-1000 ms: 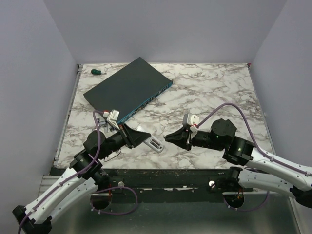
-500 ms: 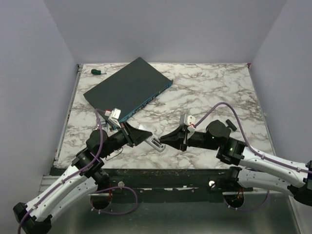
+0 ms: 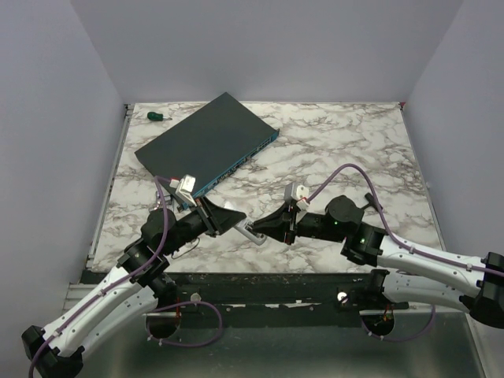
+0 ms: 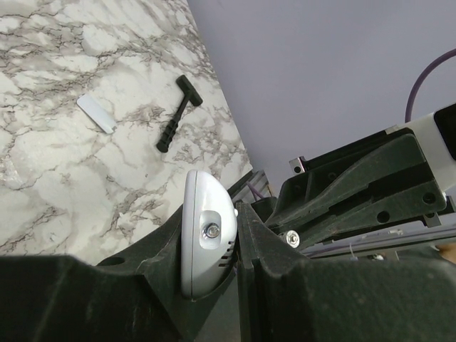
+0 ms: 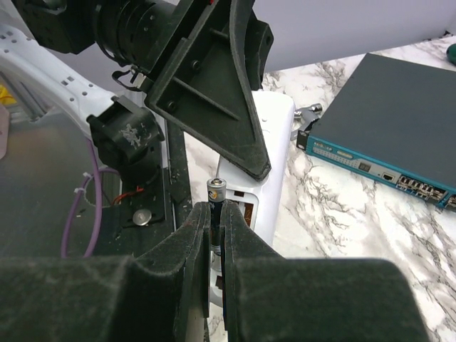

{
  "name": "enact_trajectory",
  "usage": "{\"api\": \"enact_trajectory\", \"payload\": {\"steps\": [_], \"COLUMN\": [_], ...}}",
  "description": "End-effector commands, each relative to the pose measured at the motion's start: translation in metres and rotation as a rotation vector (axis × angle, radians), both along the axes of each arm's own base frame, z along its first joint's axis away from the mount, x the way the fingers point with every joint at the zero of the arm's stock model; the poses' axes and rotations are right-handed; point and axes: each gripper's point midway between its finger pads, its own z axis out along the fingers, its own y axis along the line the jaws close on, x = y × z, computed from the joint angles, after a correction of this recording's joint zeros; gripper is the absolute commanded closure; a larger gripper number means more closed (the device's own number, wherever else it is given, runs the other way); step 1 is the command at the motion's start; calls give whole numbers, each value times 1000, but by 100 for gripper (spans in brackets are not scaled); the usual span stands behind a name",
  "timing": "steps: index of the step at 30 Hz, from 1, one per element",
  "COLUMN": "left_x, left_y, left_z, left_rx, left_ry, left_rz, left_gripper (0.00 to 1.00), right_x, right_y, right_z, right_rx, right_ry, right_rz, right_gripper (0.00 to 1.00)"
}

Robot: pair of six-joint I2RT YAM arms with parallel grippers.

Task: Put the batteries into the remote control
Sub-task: Load the battery into the remote control.

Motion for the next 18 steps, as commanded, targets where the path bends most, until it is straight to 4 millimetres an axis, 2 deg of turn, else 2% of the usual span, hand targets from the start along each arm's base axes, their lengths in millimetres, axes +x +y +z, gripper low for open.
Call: {"api": "enact_trajectory", "payload": {"steps": [1,18], "left_x": [2,0], "left_y": [1,0], "left_z": [10,10], "left_rx": [-28,-30], "left_ry": [-25,-28], "left_rz": [14,0], "left_gripper": [100,100], "right_x": [3,17], "right_y": [1,3], "right_z": [0,-20], "right_rx": [25,-17], "right_ry": [-4,-17], "right_rz": [-14,-74], "right_gripper": [99,99]}}
